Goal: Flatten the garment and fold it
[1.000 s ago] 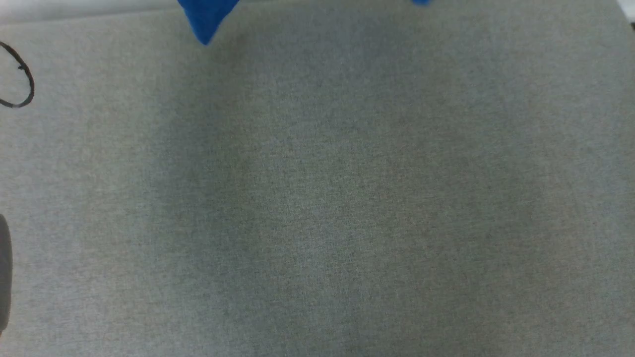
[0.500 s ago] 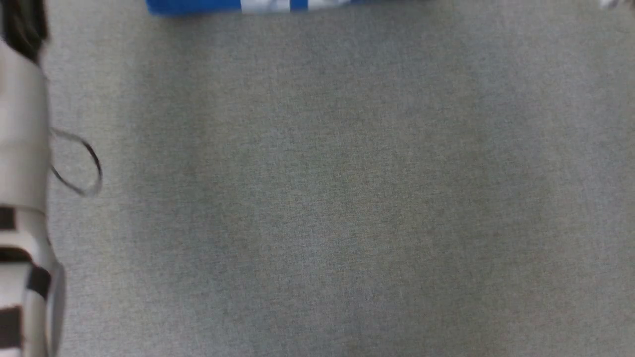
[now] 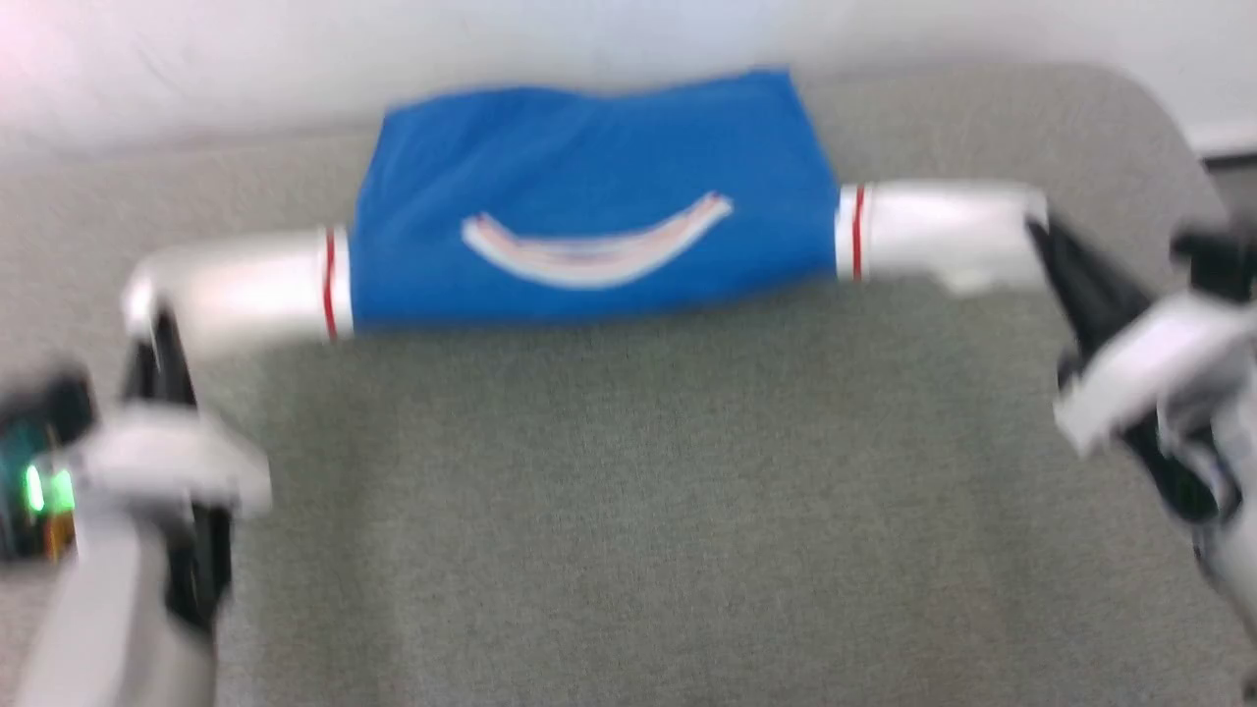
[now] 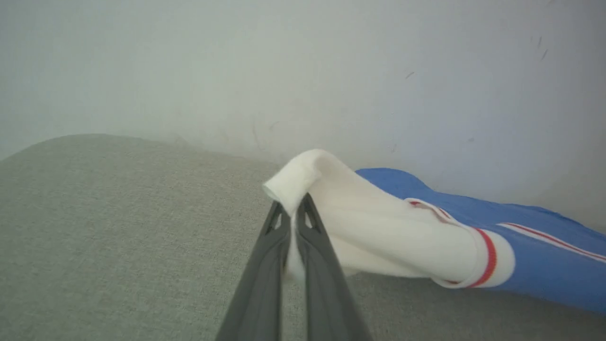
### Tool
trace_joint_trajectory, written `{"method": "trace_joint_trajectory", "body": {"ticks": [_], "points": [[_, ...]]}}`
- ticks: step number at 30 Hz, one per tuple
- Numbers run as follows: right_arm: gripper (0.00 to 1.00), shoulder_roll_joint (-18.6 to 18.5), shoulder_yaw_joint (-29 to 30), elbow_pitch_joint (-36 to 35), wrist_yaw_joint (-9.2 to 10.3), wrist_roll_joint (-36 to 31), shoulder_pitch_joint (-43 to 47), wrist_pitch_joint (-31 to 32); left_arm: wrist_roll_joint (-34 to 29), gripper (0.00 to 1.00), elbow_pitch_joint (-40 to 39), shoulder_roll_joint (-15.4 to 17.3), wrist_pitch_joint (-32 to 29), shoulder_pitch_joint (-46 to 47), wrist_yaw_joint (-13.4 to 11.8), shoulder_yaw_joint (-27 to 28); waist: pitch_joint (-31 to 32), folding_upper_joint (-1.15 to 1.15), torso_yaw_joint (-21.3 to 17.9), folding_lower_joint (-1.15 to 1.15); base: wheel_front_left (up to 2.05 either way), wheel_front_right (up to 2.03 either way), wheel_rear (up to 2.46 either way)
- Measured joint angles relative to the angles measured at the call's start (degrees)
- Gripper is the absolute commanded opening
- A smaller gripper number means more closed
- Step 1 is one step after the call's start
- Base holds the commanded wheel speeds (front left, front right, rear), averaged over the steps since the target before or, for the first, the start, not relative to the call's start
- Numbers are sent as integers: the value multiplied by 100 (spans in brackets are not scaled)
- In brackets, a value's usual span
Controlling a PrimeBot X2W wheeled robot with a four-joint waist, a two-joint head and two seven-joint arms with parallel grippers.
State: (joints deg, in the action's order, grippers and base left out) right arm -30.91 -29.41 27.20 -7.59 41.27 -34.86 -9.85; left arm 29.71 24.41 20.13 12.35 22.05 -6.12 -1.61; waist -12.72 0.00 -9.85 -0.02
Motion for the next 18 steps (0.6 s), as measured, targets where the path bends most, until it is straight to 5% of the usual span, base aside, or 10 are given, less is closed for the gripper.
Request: {"method": "trace_joint_trajectory", "body": {"ticks": [8,18], "points": [[0,13,1413,-1369,-1,-183,2369,716,-45,0,-2527,8,-987,-2638,-924,77,641,0,54,-1,0,0,0],[0,1328,2954,-2512,1,-679,4719,1872,-44,0,-3477,42,-2194,-4268,-1519,-64,854,0,150,1,0,0,0]]}}
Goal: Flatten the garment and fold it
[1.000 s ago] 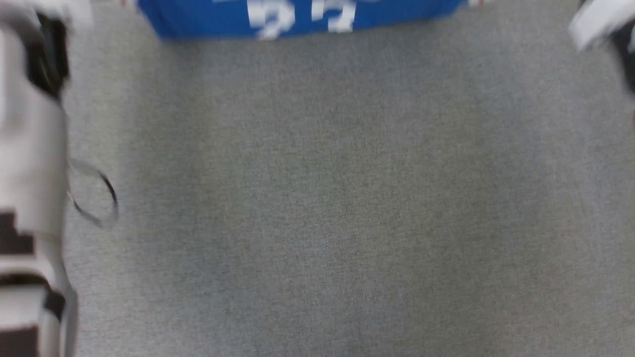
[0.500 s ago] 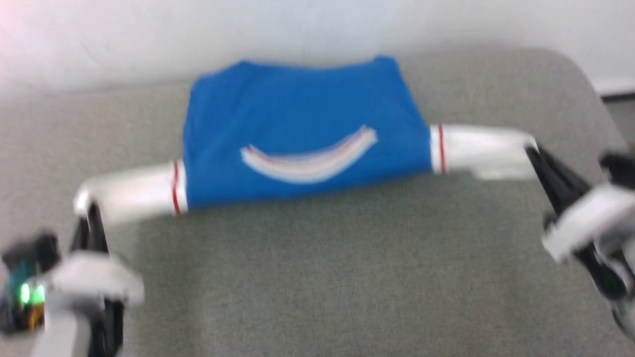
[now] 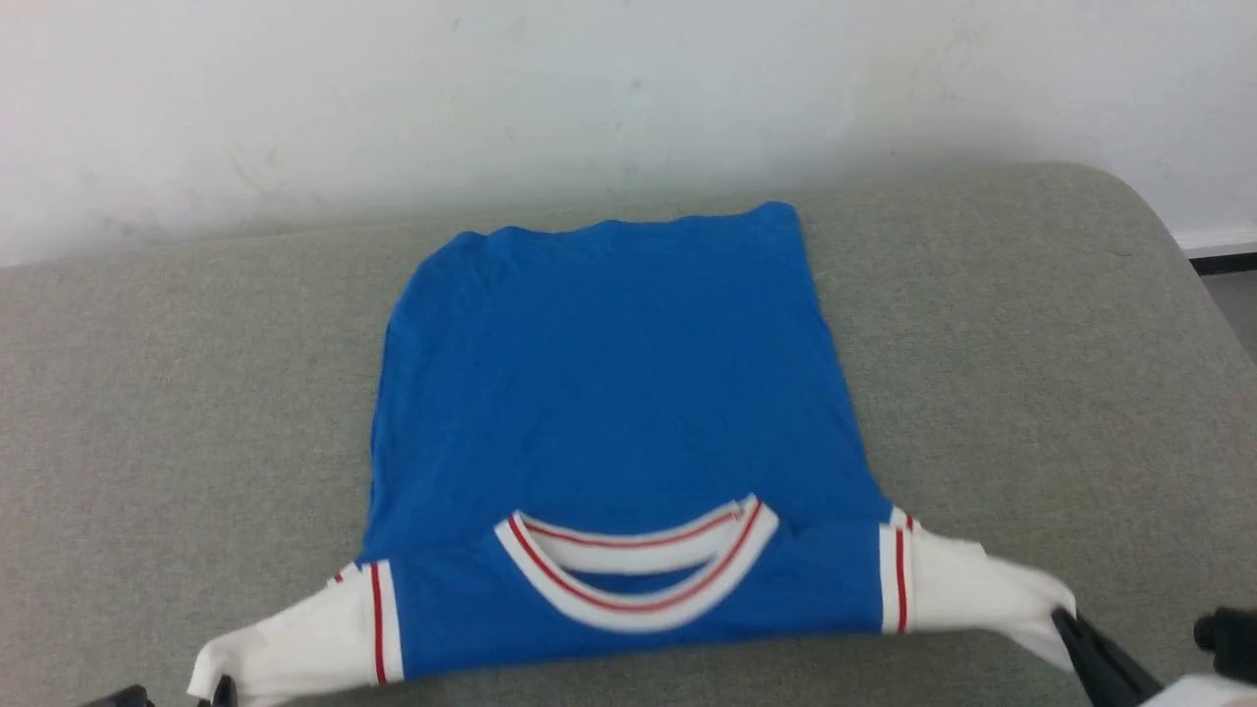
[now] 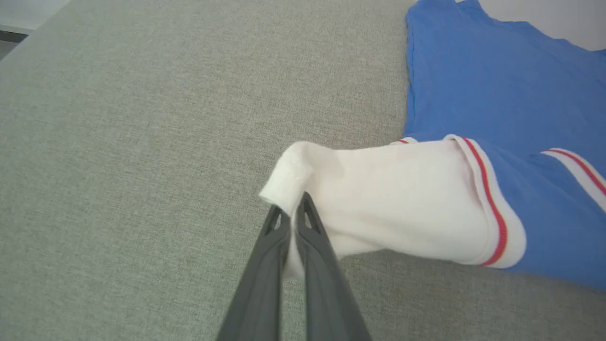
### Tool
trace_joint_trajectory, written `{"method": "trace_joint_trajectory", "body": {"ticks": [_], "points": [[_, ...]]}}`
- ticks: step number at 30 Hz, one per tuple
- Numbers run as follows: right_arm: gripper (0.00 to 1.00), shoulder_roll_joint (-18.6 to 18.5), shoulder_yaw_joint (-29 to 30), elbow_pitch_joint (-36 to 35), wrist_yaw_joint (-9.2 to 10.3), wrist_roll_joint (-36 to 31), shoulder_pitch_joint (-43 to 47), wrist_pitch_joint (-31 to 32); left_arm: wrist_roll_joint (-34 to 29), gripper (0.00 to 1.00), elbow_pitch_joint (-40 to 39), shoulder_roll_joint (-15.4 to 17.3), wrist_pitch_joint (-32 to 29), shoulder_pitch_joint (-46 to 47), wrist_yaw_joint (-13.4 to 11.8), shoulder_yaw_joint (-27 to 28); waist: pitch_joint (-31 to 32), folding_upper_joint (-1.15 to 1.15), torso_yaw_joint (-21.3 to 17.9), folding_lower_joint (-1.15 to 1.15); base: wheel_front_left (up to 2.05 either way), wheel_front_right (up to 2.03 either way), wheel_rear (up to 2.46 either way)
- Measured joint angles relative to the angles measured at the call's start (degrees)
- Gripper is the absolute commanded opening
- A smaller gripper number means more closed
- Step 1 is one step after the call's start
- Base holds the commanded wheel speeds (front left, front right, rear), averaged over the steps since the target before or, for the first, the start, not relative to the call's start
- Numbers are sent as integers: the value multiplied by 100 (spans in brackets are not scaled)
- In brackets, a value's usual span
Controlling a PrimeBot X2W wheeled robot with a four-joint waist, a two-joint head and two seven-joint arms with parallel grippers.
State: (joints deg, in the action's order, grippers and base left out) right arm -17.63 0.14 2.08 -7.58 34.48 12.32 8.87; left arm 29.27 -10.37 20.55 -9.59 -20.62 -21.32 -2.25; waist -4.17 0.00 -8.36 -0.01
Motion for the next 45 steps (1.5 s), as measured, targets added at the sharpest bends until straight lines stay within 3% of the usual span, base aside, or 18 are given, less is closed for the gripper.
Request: {"method": "trace_joint_trajectory", "body": {"ticks": [7,11,12,13,14,18,22,35,41,45], "points": [[0,480,482,-310,2,-389,842,814,19,0,-23,-135,40,-262,-96,-41,-29,0,92,1,0,0,0],[0,548,477,-538,2,-514,1023,1335,44,0,-2,-237,147,-322,-92,-104,-93,0,93,1,0,0,0],[35,569,482,-656,3,-492,1017,1365,53,0,-3,-256,177,-316,-82,-126,-111,0,94,1,0,0,0],[91,578,478,-780,4,-446,995,1382,75,0,-1,-287,215,-307,-73,-142,-126,0,99,1,0,0,0],[100,565,453,-911,4,-409,957,1385,73,0,11,-290,241,-294,-52,-176,-135,0,109,2,0,0,0],[100,573,641,-1216,4,-390,492,1114,142,0,52,-419,369,-143,19,-271,-149,0,197,1,0,0,0],[100,708,902,-872,5,-450,-455,772,142,0,120,-483,581,-16,67,-280,-151,0,299,1,0,0,0],[100,172,474,2875,4,-746,-4199,321,-194,0,253,-736,1263,1049,414,-820,-507,0,1005,2,0,0,0],[100,-60,205,4447,5,-514,-5848,1072,-344,0,242,-876,1557,1617,617,-1102,-1027,0,1337,3,0,0,0],[100,-136,-29,5043,4,-405,-6463,1717,-443,0,148,-918,1625,1815,666,-1216,-1360,0,1489,3,0,0,0]]}}
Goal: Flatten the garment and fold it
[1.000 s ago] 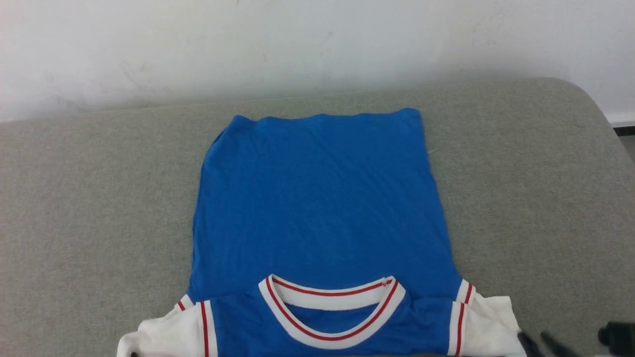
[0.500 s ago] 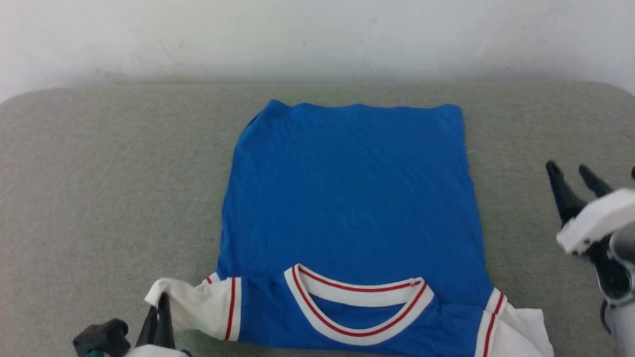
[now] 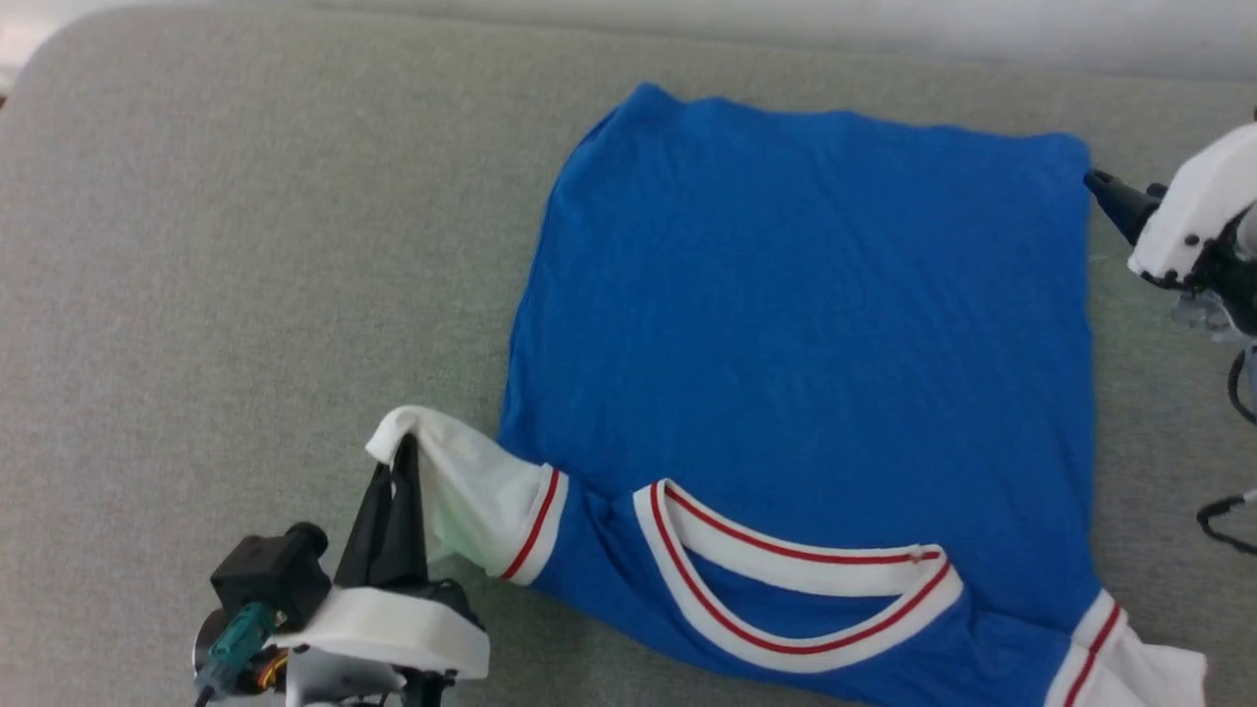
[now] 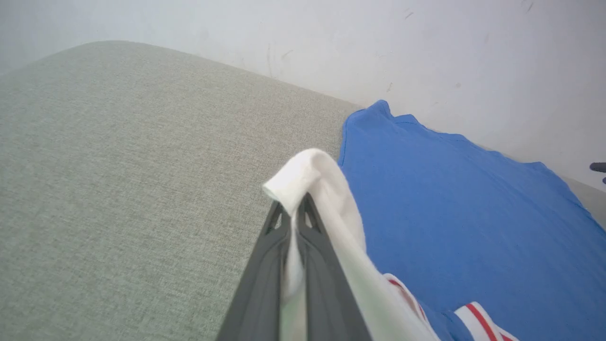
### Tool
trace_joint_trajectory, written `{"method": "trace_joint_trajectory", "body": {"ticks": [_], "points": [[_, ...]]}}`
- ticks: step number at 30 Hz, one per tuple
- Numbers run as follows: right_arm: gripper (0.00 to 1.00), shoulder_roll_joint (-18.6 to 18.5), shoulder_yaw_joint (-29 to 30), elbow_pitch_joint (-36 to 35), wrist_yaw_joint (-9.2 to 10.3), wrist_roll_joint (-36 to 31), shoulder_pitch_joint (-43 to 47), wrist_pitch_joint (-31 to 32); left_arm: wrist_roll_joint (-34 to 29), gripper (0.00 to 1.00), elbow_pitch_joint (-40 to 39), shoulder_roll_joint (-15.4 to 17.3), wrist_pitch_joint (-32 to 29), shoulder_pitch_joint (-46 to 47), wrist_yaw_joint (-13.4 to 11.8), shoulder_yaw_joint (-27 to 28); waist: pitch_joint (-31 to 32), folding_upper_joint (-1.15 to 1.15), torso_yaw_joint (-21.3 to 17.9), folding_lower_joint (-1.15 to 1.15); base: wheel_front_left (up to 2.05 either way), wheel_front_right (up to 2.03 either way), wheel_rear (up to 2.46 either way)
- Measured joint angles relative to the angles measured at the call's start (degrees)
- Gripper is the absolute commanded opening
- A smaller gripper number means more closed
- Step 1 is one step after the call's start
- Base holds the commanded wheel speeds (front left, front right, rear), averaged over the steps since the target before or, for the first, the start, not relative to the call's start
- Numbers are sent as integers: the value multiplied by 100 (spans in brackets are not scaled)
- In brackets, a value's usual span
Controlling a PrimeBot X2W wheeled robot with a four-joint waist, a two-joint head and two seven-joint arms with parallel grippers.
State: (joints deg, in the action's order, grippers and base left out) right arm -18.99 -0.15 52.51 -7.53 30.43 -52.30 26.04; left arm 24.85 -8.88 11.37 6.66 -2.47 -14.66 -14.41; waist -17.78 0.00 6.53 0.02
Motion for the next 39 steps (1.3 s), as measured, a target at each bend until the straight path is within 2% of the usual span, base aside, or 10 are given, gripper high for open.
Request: {"method": "trace_joint_trajectory", "body": {"ticks": [9,11,12,13,19,22,27,30,34,39], "points": [[100,-158,-425,913,-1,167,-853,1647,-118,0,-148,-23,42,208,8,-166,-631,0,260,-2,0,0,0],[42,-212,-516,940,1,165,-926,1796,-118,0,-129,-25,44,210,8,-175,-655,0,279,-3,0,0,0],[6,-230,-538,957,1,167,-935,1819,-118,0,-114,-24,49,211,8,-172,-651,0,276,-2,0,0,0],[0,-240,-560,972,1,167,-934,1833,-118,0,-101,-23,51,214,8,-170,-642,0,267,-2,0,0,0],[0,-223,-957,748,0,103,-734,1324,-105,0,18,-3,77,240,26,-153,-468,0,196,-1,0,0,0],[0,-358,-1496,482,-1,-227,-561,924,-60,0,92,47,68,226,29,-103,-312,0,151,-1,0,0,0],[0,-642,-2230,-250,-2,-210,-327,495,0,0,180,261,-37,-91,-57,118,39,0,20,-2,0,0,0],[0,-939,-2682,-891,-1,-11,38,419,54,0,215,399,-155,-390,-122,256,291,0,-89,-2,0,0,0],[0,-1538,-3076,-1904,-1,353,805,485,105,0,101,513,-274,-784,-319,450,605,0,-304,-4,0,0,0],[0,-2230,-3004,-3083,-2,664,2142,806,201,0,-116,599,-391,-1164,-526,673,867,0,-731,-3,0,0,0]]}}
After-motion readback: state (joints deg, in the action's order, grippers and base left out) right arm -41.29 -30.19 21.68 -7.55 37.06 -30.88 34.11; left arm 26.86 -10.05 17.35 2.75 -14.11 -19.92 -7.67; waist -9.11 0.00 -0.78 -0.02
